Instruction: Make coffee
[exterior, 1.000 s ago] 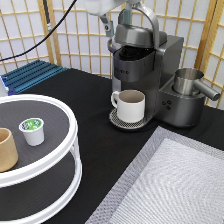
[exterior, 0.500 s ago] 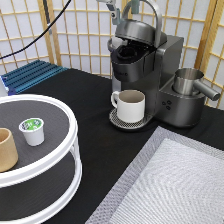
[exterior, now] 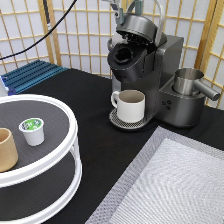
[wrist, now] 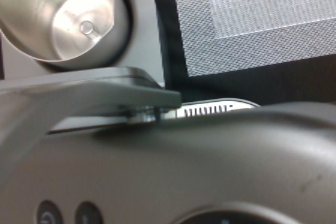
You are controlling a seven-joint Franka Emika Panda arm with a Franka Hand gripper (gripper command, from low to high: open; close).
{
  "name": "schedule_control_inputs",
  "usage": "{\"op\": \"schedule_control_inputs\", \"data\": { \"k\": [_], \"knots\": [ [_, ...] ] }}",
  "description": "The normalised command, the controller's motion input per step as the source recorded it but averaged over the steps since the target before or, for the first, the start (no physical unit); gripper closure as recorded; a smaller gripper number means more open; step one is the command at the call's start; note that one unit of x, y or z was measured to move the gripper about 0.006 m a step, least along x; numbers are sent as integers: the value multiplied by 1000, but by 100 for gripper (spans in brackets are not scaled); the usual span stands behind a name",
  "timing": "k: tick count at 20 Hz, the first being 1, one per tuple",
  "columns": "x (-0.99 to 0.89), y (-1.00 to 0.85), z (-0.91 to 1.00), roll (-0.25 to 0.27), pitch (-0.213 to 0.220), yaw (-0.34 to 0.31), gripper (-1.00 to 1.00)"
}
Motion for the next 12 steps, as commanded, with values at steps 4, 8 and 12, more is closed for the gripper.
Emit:
{"op": "schedule_control_inputs", "data": {
  "k": [4, 8, 12],
  "knots": [
    [427, 601, 469, -187, 172, -10, -100],
    [412, 469, 334, -164, 183, -2, -100],
    [214, -75, 631, -29, 200, -2, -100]
  ]
}}
